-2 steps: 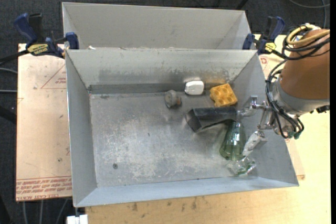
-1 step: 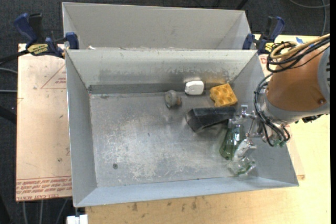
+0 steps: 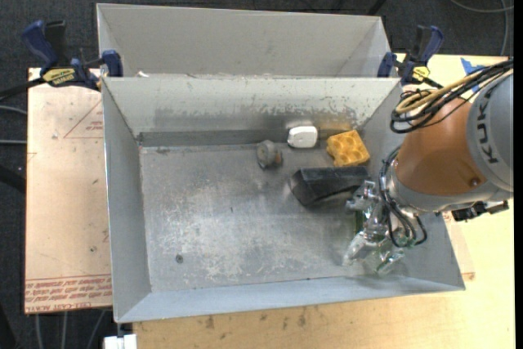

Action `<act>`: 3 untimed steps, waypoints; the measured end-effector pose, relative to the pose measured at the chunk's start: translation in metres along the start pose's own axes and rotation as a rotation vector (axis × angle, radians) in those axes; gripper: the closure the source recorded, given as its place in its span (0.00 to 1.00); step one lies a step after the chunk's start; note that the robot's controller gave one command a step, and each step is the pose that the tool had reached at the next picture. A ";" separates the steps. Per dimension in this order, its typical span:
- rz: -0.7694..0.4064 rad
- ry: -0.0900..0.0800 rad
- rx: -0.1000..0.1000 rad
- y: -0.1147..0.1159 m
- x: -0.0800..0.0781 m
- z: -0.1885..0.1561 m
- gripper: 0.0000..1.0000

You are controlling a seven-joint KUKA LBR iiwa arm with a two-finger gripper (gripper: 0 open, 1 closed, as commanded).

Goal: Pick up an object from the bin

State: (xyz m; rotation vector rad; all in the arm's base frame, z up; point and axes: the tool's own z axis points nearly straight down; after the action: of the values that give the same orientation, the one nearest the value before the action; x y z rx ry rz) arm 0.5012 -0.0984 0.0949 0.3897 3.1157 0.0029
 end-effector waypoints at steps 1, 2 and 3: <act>-0.068 0.002 0.000 -0.006 -0.015 0.011 0.00; -0.314 0.005 -0.008 -0.015 -0.039 -0.003 0.00; -0.040 0.002 0.000 -0.031 -0.064 -0.047 0.00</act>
Offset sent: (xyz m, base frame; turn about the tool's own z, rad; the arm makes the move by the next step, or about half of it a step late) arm 0.0597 -0.0534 0.0264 -0.1558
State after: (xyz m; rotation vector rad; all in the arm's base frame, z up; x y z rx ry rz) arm 0.5556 -0.1439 0.1417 0.3277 3.1244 0.0030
